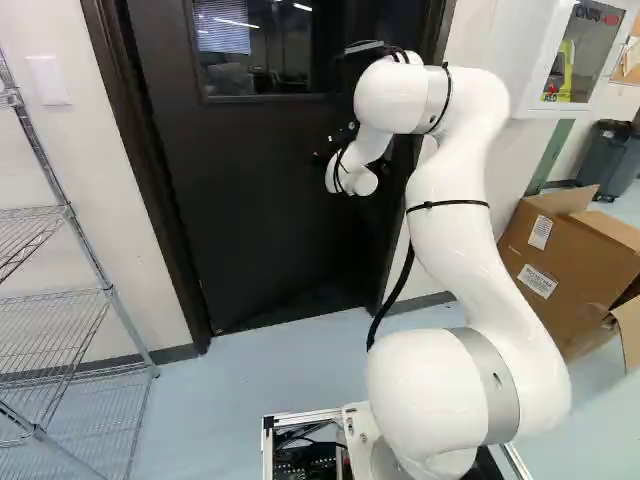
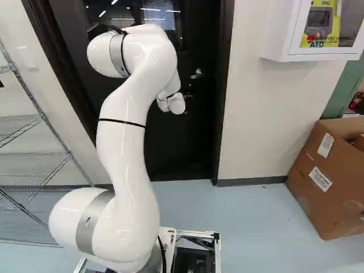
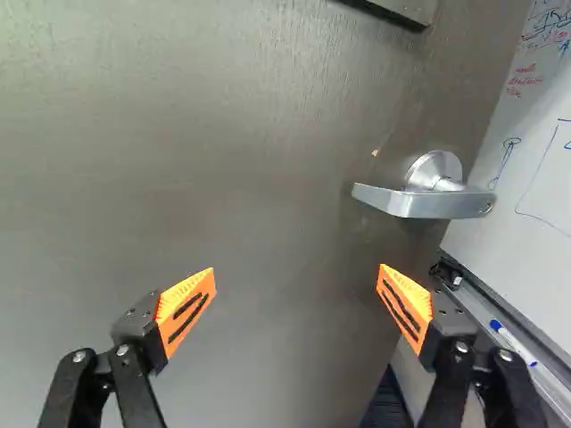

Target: Open the door and move inside

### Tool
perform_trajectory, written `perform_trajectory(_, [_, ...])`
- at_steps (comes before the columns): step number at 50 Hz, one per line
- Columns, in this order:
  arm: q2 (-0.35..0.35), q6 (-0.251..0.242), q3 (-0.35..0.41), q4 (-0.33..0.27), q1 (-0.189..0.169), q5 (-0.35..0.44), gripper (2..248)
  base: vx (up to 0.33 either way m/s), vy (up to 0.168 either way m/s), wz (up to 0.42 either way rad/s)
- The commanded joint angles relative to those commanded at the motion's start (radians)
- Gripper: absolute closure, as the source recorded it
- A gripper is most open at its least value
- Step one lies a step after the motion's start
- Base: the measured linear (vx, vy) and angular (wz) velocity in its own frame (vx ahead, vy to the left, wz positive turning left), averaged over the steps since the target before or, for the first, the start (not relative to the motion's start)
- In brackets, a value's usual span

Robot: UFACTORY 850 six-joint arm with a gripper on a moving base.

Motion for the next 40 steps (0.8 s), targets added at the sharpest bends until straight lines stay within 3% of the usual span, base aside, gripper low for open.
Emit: perform_trajectory(40, [0.196, 0.0, 0.263, 0.087, -0.007, 0.0, 3, 0.0, 0.0, 0.0])
